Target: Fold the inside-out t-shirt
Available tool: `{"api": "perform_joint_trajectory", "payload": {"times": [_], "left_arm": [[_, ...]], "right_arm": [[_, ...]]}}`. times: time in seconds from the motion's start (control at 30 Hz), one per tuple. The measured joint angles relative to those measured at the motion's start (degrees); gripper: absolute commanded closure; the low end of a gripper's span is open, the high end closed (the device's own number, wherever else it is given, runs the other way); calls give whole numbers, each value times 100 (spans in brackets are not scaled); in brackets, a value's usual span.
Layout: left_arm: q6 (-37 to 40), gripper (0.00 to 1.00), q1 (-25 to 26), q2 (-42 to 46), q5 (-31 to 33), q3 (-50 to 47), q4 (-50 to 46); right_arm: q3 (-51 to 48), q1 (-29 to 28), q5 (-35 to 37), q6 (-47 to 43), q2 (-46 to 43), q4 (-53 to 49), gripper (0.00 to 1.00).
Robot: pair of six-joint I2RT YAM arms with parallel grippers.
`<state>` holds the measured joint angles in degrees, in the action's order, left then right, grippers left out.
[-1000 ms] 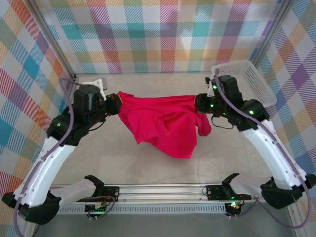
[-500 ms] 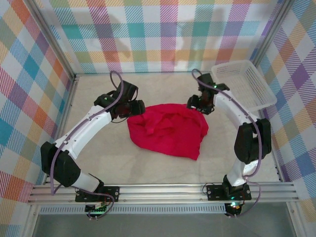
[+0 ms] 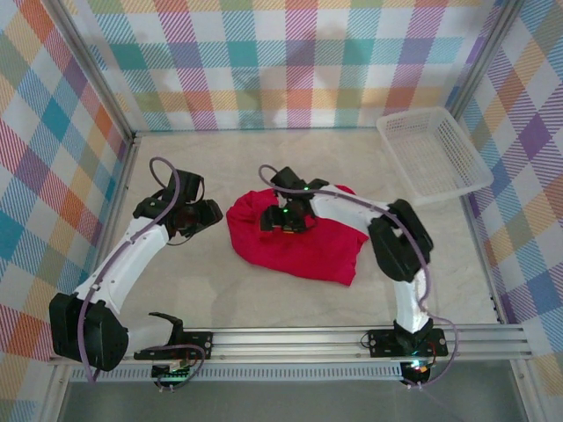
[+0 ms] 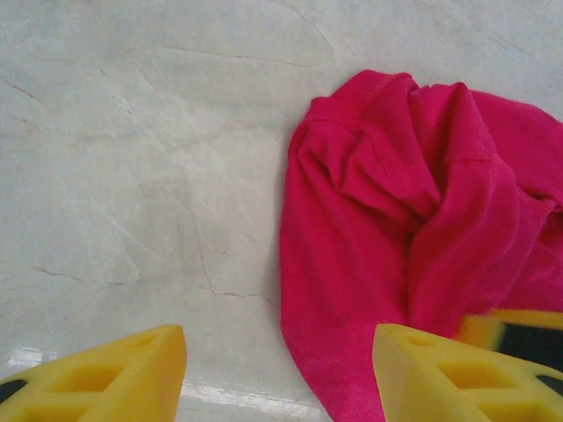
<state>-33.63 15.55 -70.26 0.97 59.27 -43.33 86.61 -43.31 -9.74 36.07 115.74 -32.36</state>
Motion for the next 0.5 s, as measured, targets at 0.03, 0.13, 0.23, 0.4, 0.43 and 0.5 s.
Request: {"api": "perform_joint_trajectory", "payload": {"times": [0.03,0.13,0.23,0.4,0.43,0.5], "left_arm": [[0,42,-7,20,-13,-13,-2],[0,43,-31,76,-55,-20,-2],[0,45,-70,162,-52,-20,-2],[-15,49,-74,197,-142,-37,70],[-26,49,-74,197,-188,-61,136],[-50,51,-74,190,-273,-98,240]], "right_arm": [[166,-37,-2,39,223,-2,66],[566,-70,35,122,636,-98,99],[828,-63,210,92,590,-398,100],[894,-37,879,-205,-428,-997,100],[817,-20,1078,-280,-857,-1075,100],[540,83,1384,-400,-1742,-1145,100]]}}
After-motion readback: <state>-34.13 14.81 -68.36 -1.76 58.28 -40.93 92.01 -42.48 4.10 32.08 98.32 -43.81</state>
